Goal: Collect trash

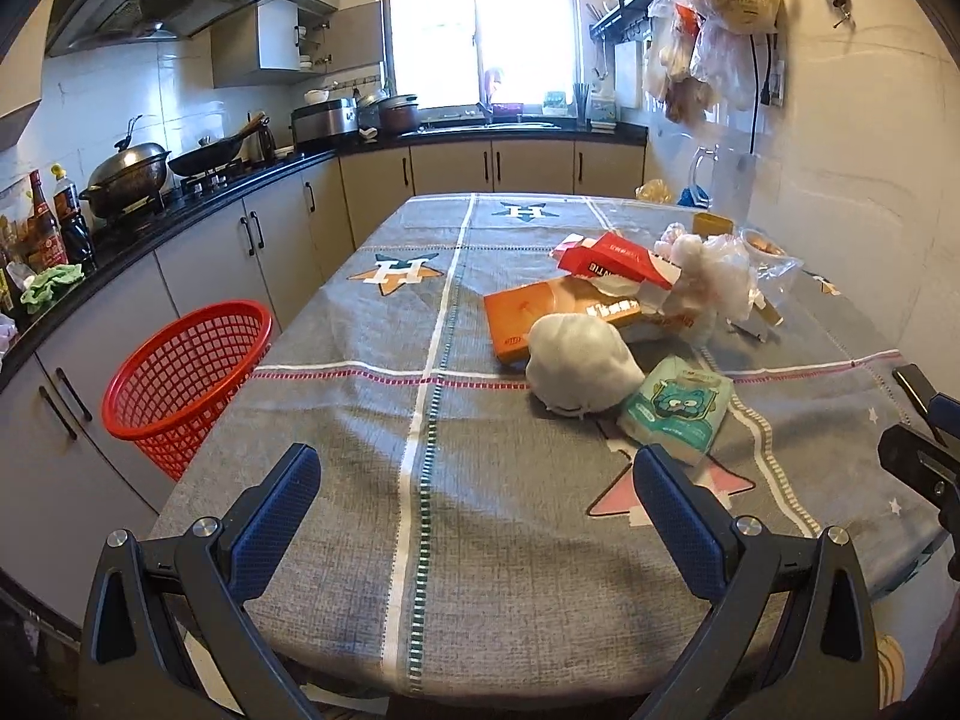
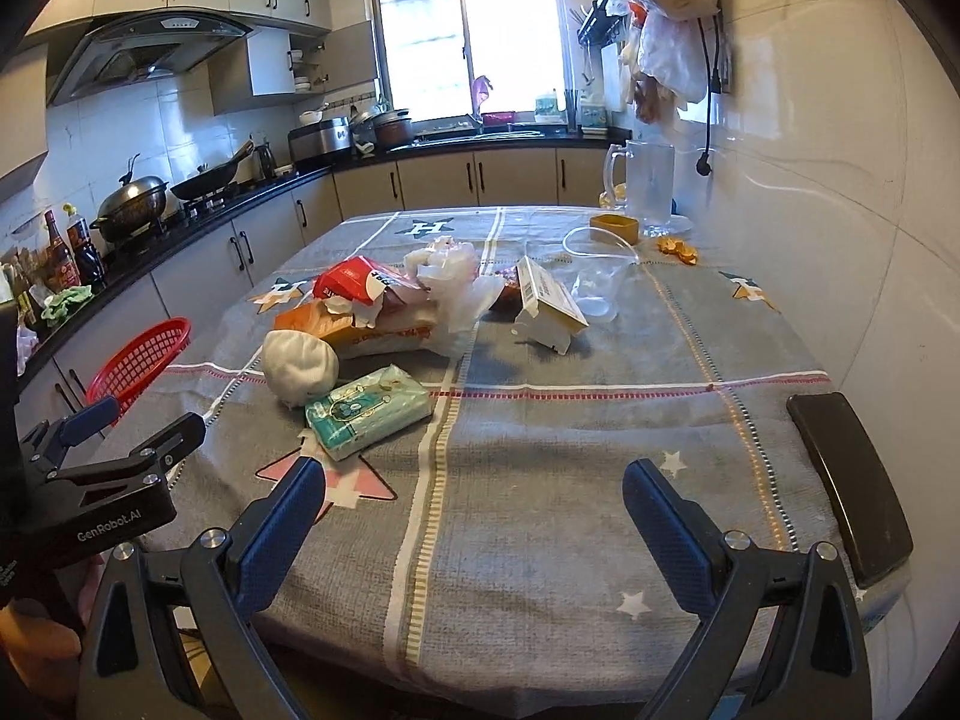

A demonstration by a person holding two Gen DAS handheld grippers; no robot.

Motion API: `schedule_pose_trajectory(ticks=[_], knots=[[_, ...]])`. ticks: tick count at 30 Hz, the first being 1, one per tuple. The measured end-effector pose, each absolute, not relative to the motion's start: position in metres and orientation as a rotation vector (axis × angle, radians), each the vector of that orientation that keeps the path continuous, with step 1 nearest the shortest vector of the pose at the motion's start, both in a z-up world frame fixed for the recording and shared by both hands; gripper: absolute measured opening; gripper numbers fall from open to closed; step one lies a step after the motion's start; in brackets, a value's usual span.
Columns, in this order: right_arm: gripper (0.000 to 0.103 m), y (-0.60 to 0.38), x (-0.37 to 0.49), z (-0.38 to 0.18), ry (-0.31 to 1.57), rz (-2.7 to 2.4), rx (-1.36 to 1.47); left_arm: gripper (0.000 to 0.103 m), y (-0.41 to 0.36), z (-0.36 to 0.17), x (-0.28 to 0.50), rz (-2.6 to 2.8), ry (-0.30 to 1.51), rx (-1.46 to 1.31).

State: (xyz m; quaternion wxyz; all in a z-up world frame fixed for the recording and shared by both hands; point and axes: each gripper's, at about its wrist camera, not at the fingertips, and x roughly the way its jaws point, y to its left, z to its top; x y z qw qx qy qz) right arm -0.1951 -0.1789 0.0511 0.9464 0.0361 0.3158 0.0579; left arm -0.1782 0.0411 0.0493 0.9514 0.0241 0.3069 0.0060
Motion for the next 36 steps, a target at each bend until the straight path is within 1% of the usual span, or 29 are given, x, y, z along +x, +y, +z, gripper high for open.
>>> schedule_pose_trajectory(ticks=[36], knots=[[0.101,-0.1807,-0.1889,0.0421,0.684,0.138,0.109,0.103,0.0425,0.0454,-0.1756,0.012,0.640,0.049]])
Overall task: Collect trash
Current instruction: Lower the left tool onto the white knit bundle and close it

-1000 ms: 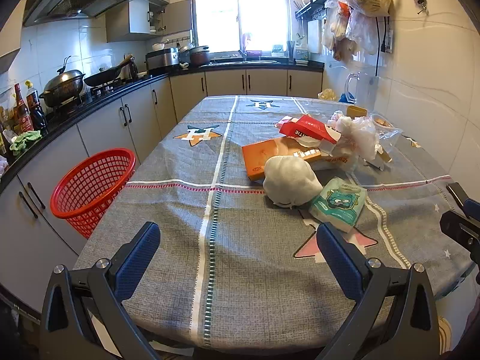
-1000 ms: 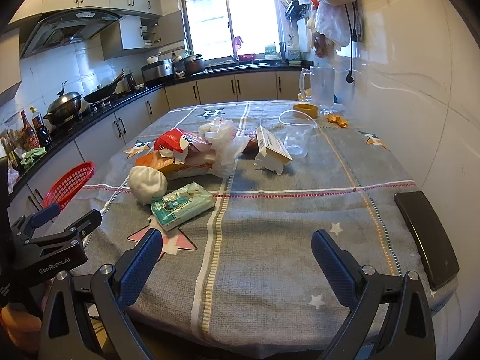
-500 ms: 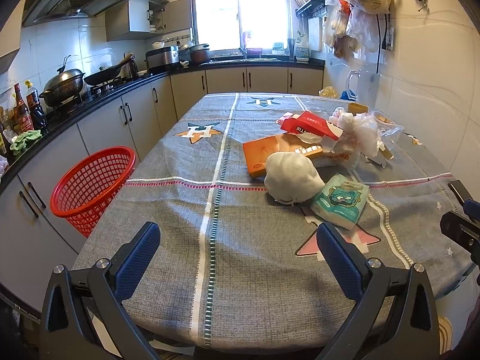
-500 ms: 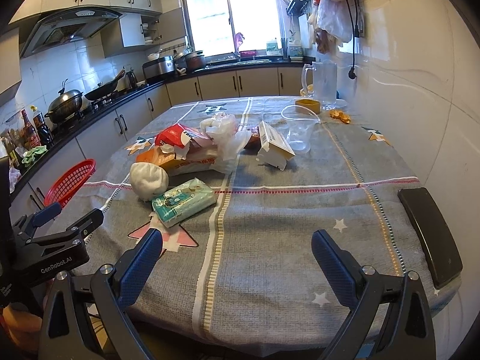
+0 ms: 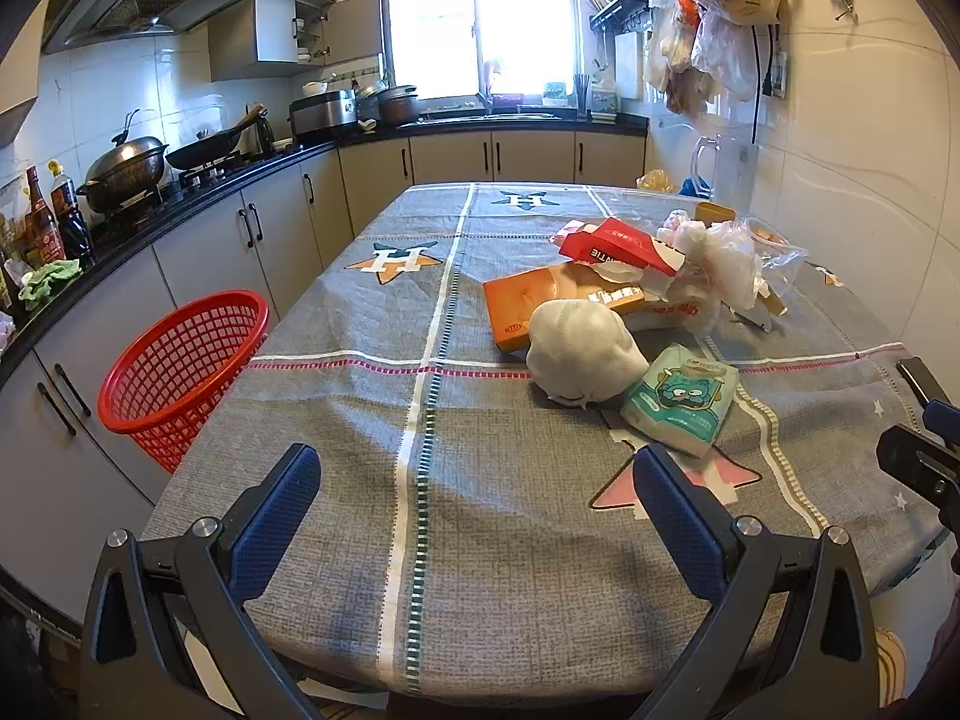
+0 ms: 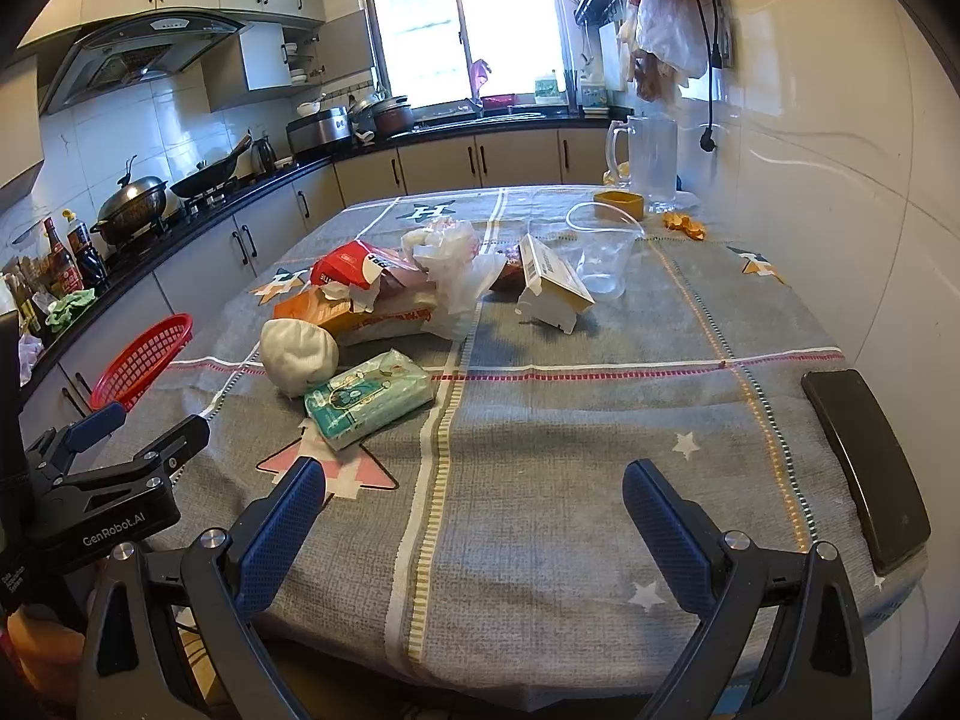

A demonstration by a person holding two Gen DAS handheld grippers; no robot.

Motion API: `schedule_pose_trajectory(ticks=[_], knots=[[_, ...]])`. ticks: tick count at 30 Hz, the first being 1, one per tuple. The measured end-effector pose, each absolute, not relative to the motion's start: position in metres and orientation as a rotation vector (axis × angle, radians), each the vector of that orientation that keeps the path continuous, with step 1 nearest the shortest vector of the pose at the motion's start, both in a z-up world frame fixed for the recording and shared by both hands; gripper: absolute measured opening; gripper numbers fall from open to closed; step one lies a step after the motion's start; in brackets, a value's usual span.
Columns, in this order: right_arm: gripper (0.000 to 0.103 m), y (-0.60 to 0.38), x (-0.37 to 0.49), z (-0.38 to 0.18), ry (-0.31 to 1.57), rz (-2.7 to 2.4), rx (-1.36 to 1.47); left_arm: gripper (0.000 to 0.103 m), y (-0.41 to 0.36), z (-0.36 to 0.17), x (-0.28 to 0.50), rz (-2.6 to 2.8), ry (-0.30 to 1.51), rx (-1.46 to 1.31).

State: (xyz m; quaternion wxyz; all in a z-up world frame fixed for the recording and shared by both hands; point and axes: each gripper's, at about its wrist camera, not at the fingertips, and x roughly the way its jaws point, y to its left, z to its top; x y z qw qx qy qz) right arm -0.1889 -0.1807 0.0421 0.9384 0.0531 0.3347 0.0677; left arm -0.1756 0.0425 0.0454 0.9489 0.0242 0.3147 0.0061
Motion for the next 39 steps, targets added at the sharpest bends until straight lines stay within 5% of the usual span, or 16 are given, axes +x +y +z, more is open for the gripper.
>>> schedule_pose_trajectory(ticks=[17,27,34,39], knots=[[0.101,-0.188,-0.184,0.033,0.711,0.142,0.139,0.103,0.056,0.042,-0.146,-0.097,0.740,-0.052],[0.101,-0.193,-0.182,0.028,0.724,0.149,0.166,0.072,0.041,0.048,-0.097,-0.228,0.829,-0.134],[0.101,-0.198,-0.177,0.024,0.738,0.164,0.191,0.071,0.022,0.032,-0.066,-0.248,0.905,-0.115],[0.101,-0.193,-0.165,0.026,0.751,0.215,0.196,0.056,0.018,0.026,-0.056,-0.260,0.913,-0.111]])
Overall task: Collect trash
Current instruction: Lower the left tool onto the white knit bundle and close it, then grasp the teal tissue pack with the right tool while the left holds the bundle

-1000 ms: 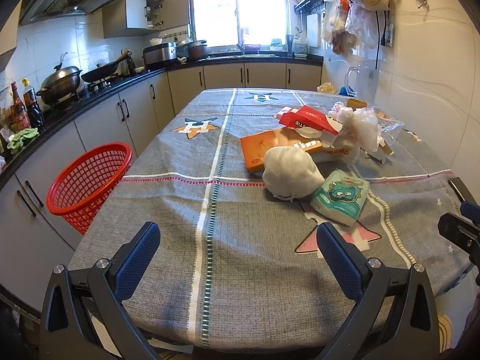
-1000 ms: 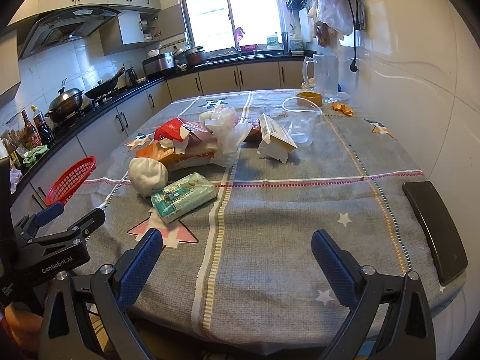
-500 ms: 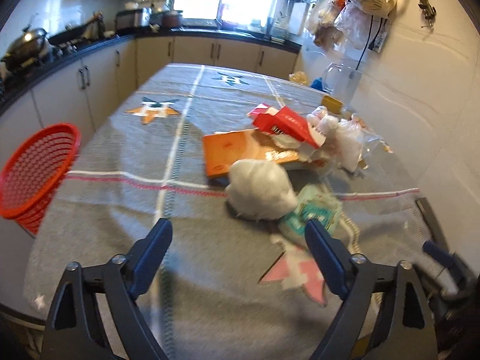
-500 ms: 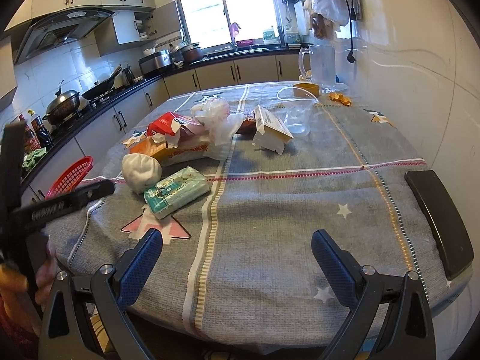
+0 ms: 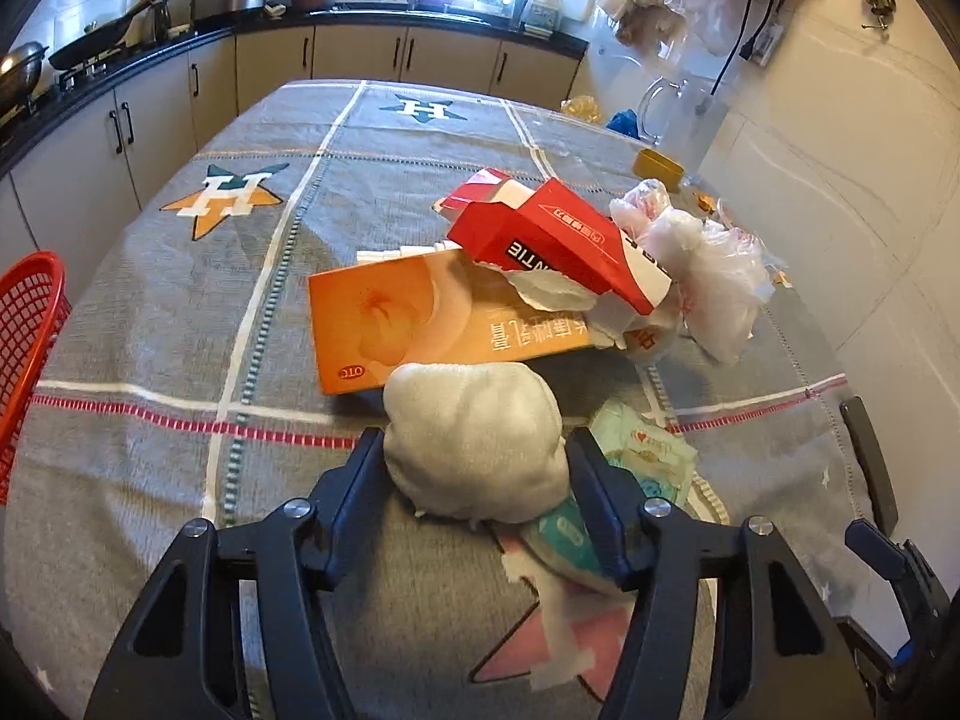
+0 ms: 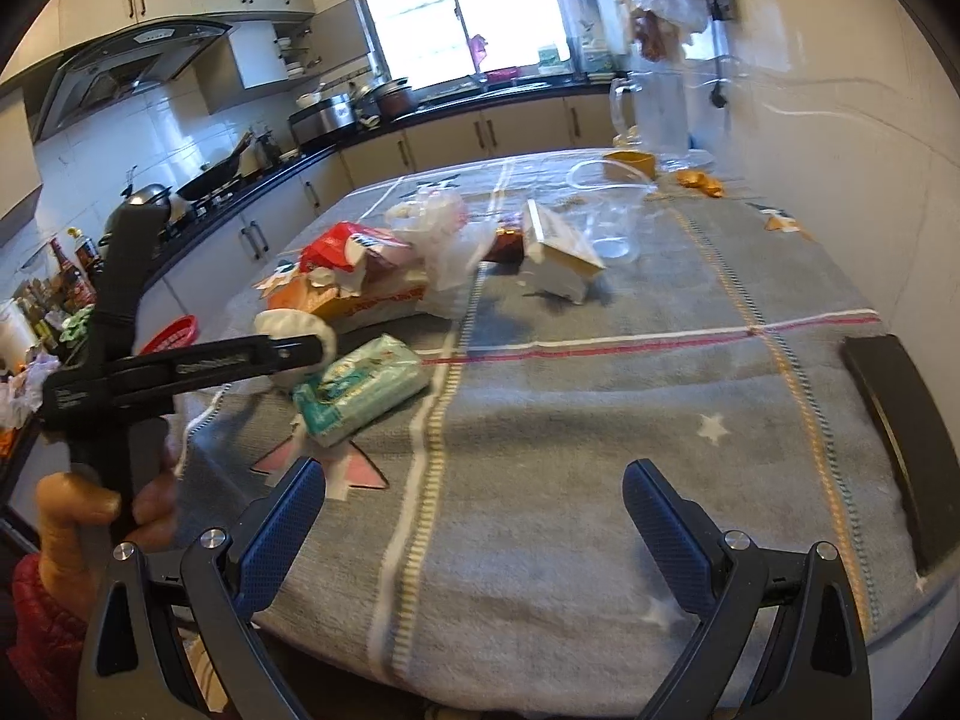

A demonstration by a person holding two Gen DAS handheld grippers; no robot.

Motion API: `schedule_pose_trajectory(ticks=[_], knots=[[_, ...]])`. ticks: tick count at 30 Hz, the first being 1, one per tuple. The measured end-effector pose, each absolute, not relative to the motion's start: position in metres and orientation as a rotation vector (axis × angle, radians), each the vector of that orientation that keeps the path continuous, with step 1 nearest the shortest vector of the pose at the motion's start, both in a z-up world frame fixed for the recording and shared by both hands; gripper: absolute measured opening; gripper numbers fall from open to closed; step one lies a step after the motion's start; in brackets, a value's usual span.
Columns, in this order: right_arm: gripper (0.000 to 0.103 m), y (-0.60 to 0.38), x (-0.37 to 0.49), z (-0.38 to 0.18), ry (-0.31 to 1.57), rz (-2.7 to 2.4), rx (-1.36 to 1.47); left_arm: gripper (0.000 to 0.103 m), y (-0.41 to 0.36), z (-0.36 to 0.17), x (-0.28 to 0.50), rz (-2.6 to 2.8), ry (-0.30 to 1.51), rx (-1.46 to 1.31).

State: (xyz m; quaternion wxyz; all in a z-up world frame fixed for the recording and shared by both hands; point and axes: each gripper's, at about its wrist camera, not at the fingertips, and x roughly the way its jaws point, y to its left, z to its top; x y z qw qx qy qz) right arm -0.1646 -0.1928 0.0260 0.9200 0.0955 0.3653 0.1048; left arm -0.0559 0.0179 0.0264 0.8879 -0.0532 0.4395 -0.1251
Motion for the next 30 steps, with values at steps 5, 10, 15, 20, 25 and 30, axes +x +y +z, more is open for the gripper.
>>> schedule_pose_trajectory(ticks=[5,10,15,20,25,30], knots=[[0.101,-0.175,-0.149,0.023,0.784,0.297,0.170,0.048,0.016,0.029,-0.061,-0.273,0.872,-0.058],[0.101,-0.153,-0.132,0.019,0.814,0.362,0.111,0.046,0.029,0.033,-0.068,-0.277,0.855,-0.068],[0.101,-0.132,-0.114,0.016,0.835,0.396,0.071,0.046,0.050,0.041,-0.081,-0.286,0.822,-0.105],[0.101,-0.113,-0.096,0.007,0.896,0.373,0.094,0.046,0.067,0.047,-0.086,-0.248,0.788,-0.114],[0.097,-0.098,-0.083,0.003,0.928,0.337,0.111,0.046,0.080,0.046,-0.087,-0.240,0.780,-0.131],[0.089,-0.086,-0.066,-0.001,0.932,0.250,0.052,0.046,0.086,0.042,-0.086,-0.242,0.784,-0.135]])
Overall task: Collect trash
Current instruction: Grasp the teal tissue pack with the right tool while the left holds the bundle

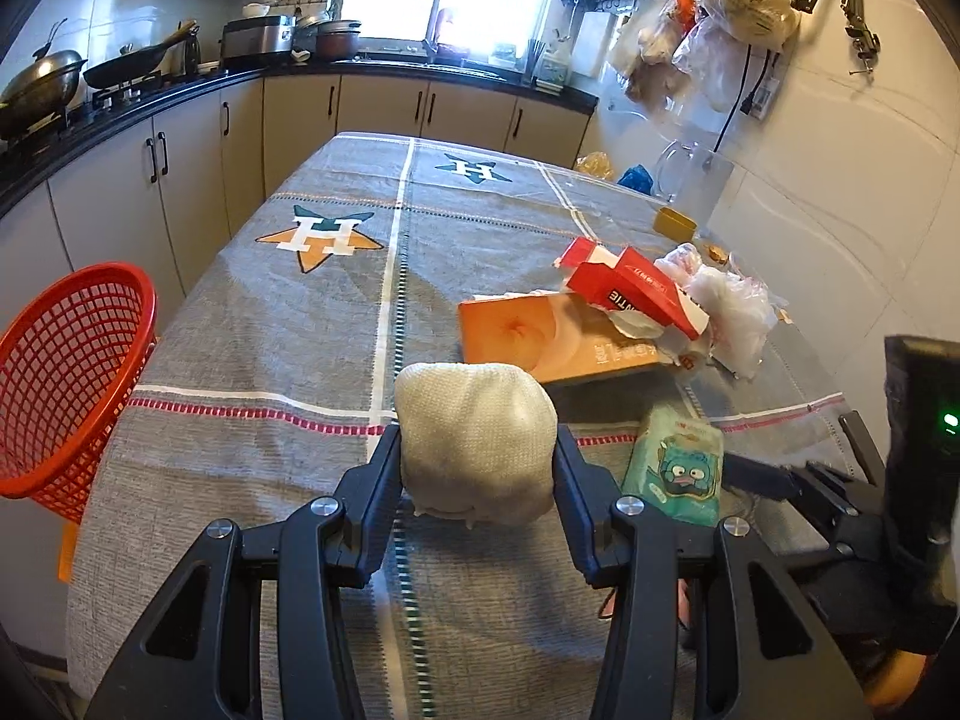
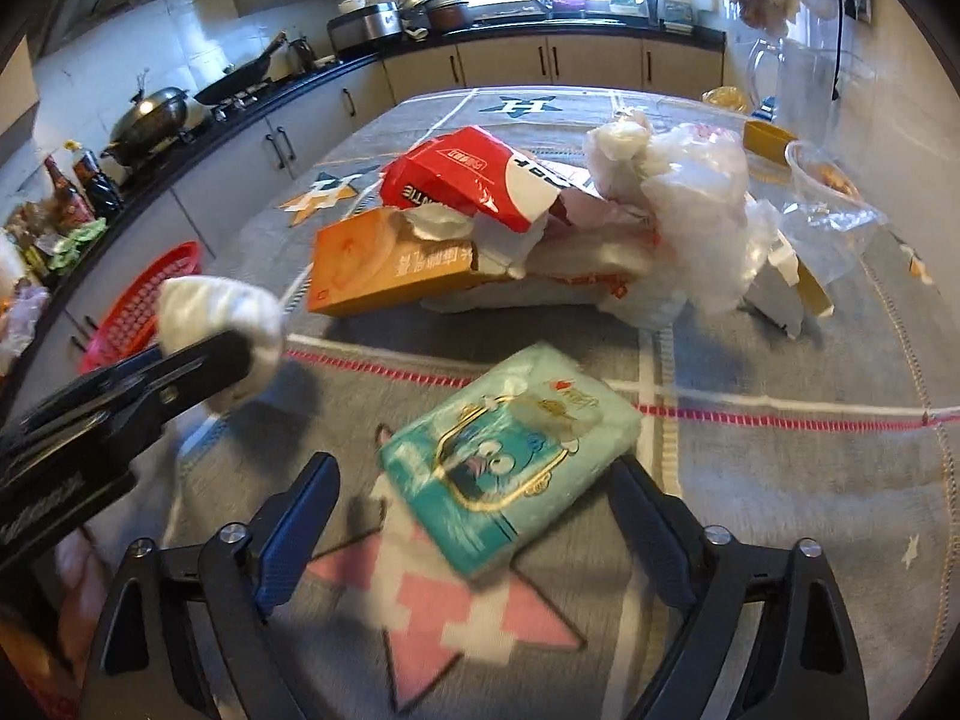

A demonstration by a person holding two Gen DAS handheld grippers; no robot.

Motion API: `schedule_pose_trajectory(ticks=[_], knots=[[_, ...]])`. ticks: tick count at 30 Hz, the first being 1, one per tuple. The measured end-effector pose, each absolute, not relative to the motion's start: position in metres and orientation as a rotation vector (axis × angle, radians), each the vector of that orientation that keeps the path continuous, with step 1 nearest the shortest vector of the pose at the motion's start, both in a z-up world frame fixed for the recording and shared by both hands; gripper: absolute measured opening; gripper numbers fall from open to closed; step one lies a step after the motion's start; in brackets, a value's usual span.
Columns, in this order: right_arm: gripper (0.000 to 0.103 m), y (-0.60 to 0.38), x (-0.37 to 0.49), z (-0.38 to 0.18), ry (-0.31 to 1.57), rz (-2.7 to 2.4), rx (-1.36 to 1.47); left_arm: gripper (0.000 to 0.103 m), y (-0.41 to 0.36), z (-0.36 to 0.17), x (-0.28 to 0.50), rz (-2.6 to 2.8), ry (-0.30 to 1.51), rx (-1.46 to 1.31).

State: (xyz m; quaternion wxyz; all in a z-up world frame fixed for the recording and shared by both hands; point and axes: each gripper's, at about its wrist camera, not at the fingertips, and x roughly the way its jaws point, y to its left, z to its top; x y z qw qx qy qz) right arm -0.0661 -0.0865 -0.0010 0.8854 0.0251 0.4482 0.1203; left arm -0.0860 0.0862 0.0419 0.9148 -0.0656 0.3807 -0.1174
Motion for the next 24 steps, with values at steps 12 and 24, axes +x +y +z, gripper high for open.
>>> schedule_pose_trajectory(ticks=[12,24], knots=[[0.075,-0.141,-0.050,-0.003,0.946,0.100,0.075,0.046,0.085,0.040,-0.090,-0.252,0.790,-0.136],[0.075,-0.150,-0.049,-0.001,0.917,0.081,0.087,0.047,0.072,0.037,-0.089,-0.262,0.802,-0.108]])
